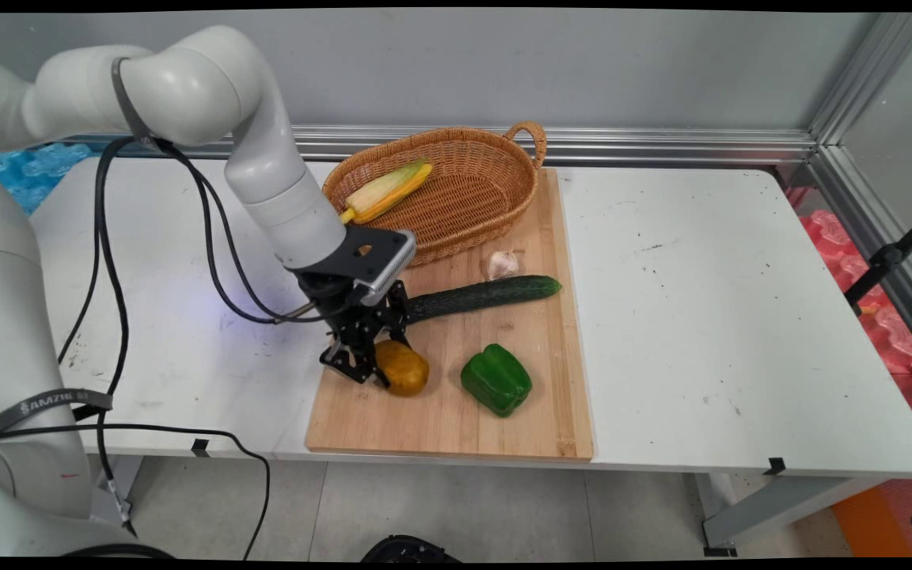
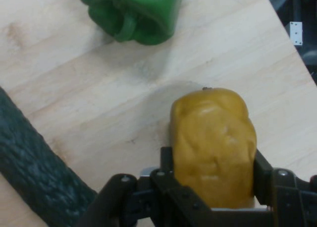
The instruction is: Place the picked object in the vegetable basket
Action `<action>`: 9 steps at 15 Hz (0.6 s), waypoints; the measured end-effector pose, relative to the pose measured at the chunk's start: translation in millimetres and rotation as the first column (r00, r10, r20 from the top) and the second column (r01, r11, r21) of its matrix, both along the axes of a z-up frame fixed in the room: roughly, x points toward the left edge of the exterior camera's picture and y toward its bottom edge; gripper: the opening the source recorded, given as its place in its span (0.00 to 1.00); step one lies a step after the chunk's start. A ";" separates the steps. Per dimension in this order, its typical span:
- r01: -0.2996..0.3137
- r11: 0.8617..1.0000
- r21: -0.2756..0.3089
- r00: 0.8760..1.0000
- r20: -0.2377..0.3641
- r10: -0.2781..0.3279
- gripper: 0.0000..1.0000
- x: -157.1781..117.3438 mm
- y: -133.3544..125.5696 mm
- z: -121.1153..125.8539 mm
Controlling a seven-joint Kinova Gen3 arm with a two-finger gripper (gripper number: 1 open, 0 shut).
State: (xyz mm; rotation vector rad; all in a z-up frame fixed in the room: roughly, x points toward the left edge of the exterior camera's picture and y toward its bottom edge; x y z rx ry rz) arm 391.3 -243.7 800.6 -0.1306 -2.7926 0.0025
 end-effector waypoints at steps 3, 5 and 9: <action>0.028 1.000 0.004 1.000 -0.006 -0.028 0.00 2.0 -0.8 12.5; 0.045 0.999 0.008 0.999 -0.008 -0.045 0.00 6.6 0.2 28.4; 0.007 1.000 0.004 1.000 -0.015 -0.007 0.00 18.8 0.5 66.2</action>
